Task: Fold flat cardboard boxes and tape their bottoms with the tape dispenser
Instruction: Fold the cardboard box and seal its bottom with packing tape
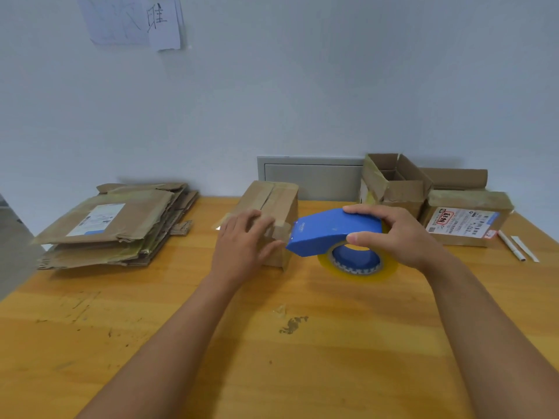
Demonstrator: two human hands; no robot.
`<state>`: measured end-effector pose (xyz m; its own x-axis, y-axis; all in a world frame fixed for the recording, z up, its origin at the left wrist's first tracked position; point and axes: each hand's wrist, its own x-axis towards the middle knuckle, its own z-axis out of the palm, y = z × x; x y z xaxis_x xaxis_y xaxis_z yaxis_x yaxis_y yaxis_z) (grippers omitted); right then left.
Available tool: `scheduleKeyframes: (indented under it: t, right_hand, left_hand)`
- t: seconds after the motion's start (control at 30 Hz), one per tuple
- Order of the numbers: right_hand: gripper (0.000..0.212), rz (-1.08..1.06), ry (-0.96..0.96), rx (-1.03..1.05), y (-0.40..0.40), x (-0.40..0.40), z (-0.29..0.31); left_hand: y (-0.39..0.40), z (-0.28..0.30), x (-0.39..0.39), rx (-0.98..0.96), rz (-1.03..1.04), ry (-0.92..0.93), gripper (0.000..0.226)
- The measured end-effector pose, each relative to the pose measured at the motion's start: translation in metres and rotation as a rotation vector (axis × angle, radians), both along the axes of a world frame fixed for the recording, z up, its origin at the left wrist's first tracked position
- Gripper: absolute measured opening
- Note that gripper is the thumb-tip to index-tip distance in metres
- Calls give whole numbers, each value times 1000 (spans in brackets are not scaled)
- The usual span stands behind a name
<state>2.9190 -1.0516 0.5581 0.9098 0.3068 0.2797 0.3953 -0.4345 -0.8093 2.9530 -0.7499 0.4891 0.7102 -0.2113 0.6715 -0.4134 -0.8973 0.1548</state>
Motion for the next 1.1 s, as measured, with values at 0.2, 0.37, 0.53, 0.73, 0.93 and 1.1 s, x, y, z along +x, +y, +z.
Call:
scheduleKeyframes:
  t: [0.2,0.37,0.53,0.73,0.93,1.1]
  right_hand:
    - [38,-5,-14,-158,10,19,28]
    - [38,-24,71,-361,15,28,18]
    - [29,-237,20,-38,-2,17,-13]
    - [49,-594,-135,131,29,8,-45]
    - [57,-686,-213,218,65,4,-78]
    - [59,-719,-254,207,75,6,-92]
  left_hand:
    - [5,12,-2,106,-46,138,50]
    - [6,12,-5,103,-41,131,50]
    - [0,12,-8,29,-55,174,51]
    - [-30,22,-3,-328,71,213,57]
    - [-44,18,5,-215,201,149,30]
    - [-41,7,3,-110,219,-5,26]
